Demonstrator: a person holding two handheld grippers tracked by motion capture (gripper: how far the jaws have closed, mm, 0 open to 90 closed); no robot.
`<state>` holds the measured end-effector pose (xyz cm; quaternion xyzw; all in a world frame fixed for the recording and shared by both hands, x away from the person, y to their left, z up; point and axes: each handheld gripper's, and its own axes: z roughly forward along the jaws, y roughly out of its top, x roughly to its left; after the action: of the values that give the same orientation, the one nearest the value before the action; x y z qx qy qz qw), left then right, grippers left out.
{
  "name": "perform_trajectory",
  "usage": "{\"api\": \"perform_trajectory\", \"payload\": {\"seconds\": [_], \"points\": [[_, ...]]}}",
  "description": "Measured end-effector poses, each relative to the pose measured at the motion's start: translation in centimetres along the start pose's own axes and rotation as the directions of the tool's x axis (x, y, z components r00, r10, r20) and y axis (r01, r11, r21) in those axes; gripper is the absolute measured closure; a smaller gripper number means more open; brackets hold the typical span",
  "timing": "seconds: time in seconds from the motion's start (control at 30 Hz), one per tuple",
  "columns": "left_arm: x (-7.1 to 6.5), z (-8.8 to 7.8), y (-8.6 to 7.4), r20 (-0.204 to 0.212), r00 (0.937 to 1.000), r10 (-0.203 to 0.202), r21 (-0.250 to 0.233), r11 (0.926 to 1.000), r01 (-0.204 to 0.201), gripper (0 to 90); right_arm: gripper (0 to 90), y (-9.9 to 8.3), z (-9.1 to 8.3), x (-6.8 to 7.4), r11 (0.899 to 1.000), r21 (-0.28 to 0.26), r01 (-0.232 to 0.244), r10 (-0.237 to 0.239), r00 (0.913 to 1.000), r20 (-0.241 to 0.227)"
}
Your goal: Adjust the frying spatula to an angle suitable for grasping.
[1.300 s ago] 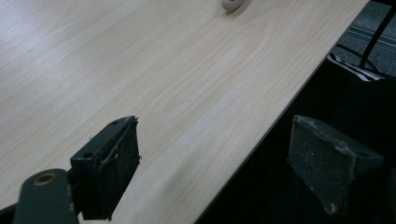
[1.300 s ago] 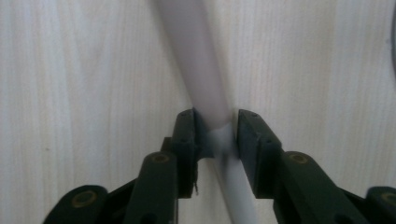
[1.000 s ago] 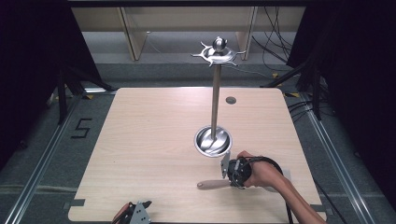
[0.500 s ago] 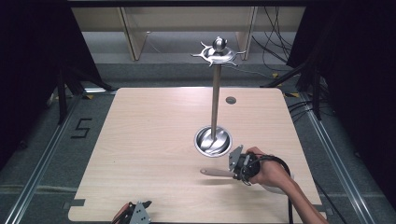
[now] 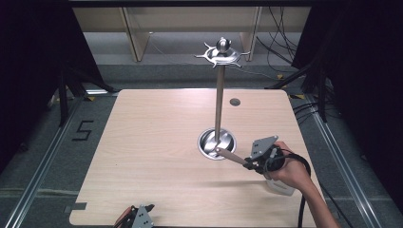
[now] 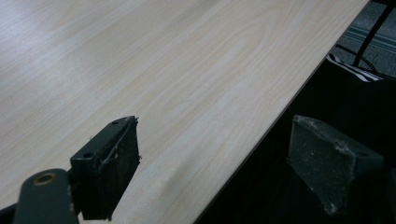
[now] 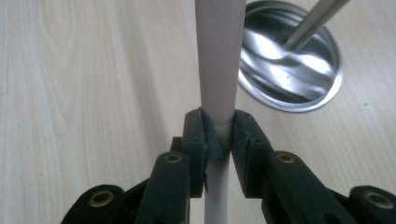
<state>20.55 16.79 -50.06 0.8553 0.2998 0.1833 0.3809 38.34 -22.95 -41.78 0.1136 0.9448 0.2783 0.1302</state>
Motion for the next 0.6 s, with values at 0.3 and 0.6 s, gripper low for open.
{"api": "perform_trajectory", "payload": {"seconds": [0.3,0.6], "points": [[0.2,-0.2,0.1,0.010,0.9996,0.028,0.022,0.9994,-0.028,15.7,76.9,-1.0,-2.6,-0.6,0.980,-0.164,-0.113,0.120,0.9921,0.036],[0.1,-0.1,0.1,0.014,0.9999,0.004,0.013,0.9999,-0.004,15.7,76.9,-1.4,-3.7,-1.2,0.936,-0.314,-0.158,0.167,0.9859,0.004]]}}
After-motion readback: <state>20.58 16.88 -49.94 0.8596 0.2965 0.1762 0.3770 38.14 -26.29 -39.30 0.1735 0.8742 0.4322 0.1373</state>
